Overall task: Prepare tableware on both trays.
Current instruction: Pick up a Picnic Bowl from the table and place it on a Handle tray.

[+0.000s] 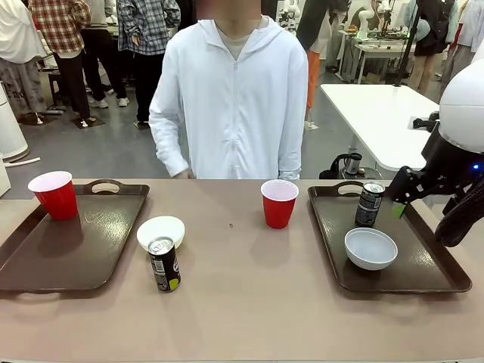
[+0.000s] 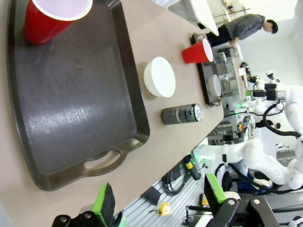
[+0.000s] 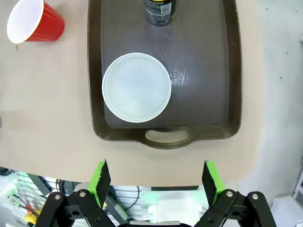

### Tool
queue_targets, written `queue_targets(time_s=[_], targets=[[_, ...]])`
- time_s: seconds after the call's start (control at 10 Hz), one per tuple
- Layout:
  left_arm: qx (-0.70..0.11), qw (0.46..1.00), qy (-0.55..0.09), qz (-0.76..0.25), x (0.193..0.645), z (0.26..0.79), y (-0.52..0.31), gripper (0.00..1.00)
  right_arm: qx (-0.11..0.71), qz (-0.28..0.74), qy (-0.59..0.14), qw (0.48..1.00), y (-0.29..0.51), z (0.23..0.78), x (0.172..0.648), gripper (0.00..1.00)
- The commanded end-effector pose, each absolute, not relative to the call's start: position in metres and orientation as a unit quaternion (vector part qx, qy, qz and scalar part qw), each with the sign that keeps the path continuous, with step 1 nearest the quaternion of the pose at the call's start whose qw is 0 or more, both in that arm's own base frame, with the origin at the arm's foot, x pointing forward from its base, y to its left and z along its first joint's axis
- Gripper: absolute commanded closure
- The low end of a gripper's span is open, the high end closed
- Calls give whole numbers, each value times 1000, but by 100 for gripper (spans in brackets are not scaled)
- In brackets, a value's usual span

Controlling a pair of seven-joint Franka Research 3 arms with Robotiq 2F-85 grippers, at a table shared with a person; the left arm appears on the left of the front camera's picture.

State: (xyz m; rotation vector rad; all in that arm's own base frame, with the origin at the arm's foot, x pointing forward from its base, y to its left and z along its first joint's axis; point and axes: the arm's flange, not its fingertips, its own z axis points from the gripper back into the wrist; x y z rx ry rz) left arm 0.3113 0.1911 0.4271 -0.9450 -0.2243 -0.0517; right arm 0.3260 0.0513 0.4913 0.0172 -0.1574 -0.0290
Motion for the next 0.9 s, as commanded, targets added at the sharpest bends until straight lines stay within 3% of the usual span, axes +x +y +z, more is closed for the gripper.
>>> queue_targets(time_s=[0.0, 0.2, 0.4, 0.8], targets=[[-460, 880, -112, -26, 311, 428, 192, 0, 11, -11, -83, 996, 53, 489, 330, 0], [-454, 884, -108, -25, 311, 427, 191, 0, 9, -14, -79, 997, 51, 491, 326, 0], [-394, 913, -106, 2, 315, 461, 180, 0, 163, -25, -35, 986, -9, 499, 327, 0], [-199, 972, -107, -63, 310, 548, 106, 0, 330, -42, -46, 942, -126, 490, 344, 0]])
